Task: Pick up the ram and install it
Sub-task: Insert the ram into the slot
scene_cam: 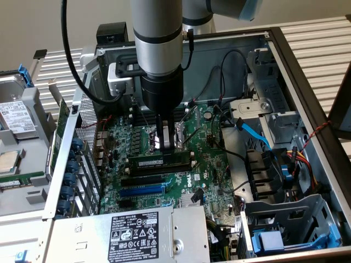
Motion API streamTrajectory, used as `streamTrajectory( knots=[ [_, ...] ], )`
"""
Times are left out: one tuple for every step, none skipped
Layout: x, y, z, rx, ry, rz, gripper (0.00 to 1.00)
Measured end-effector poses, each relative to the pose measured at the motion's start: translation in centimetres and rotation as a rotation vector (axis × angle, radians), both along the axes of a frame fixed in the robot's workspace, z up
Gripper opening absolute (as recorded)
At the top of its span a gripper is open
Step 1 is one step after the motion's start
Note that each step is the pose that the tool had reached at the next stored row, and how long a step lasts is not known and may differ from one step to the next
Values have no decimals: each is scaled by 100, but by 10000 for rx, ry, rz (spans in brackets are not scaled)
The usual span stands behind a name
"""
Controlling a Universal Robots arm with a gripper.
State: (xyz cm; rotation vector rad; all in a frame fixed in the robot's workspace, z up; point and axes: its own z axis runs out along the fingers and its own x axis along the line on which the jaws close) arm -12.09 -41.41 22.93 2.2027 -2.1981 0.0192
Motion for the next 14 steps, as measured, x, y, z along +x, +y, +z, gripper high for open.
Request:
streamTrajectory(
  knots=[
    [0,-1,0,0,0,0,13],
    [0,-1,0,-1,0,1,13],
    [0,-1,0,0,-1,1,13],
    [0,-1,0,1,-2,1,13],
    [0,-1,1,2,-3,0,13],
    [0,-1,2,2,-4,1,13],
    [1,-1,4,3,-4,1,13],
    [1,-1,8,9,-7,1,13],
    [0,-1,13,10,-3,1,13],
    [1,0,14,17,-5,1,13],
    [1,0,14,18,-5,1,13],
    [1,-1,15,18,-5,1,13],
    [0,-2,16,17,-5,0,13],
    [0,-4,16,17,-5,1,13]
  ],
)
